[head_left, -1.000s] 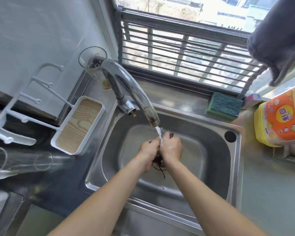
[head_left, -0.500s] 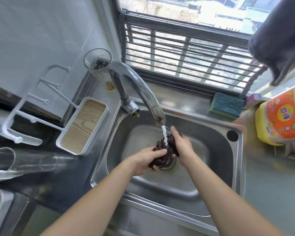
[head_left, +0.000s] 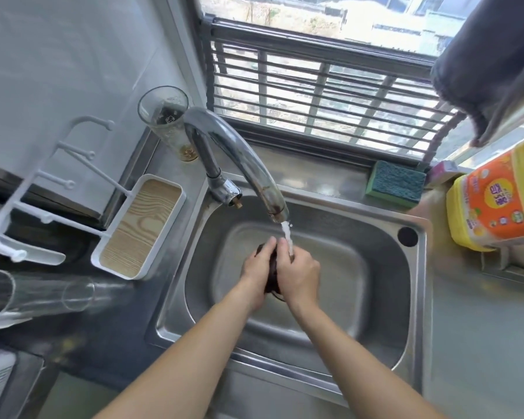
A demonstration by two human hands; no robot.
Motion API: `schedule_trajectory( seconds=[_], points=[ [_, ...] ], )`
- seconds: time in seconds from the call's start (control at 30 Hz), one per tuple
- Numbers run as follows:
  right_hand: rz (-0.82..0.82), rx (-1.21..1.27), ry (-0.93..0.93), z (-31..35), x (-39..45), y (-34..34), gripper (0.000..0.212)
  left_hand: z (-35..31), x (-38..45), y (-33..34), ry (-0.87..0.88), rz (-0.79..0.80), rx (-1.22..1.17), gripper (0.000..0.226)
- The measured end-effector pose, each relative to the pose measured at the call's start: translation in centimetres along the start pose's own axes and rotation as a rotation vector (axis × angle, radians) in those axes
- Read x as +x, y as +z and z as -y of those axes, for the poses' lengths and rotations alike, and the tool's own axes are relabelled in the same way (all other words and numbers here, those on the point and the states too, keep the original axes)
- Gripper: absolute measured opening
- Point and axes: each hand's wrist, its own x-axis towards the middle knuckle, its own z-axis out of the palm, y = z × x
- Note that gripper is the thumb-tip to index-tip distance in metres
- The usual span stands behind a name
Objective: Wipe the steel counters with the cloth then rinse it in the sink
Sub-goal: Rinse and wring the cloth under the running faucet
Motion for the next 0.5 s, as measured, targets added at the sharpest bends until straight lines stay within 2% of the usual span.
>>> schedule_trajectory(
  seconds=[0.07,0.13,0.17,0.27,0.33,0.4,0.5],
  points=[
    [-0.110,0.030,0.156,0.6,1.5,-0.7,0.048,1.0,-0.2,0.8,0.050,0.004,0.028,0.019],
    [-0.140,0.061,0.299,0.6,2.3,-1.3,0.044,1.4,-0.4,1.3,0.047,0.030,0.062,0.024],
    [-0.125,0.059,0.301,0.6,1.9,-1.1,0.043,1.2,-0.2,1.2,0.034,0.031,0.077,0.026],
    [-0.044,0.070,0.098,0.5,-1.4,0.1,0.039,-0.4,0.0,0.1,-0.035,-0.022,0.059,0.031],
    [-0.007,0.044,0.003,-0.3,-2.0,0.4,0.036,-0.7,0.3,-0.5,-0.083,0.016,0.068,0.039],
    [-0.001,0.035,0.050,-1.0,-0.2,-0.2,0.038,0.2,0.5,-1.2,-0.121,0.112,0.095,0.041],
    [0.037,0.152,0.094,-1.4,2.6,-1.7,0.029,1.0,0.9,-1.9,-0.093,0.134,0.081,0.036]
  ],
)
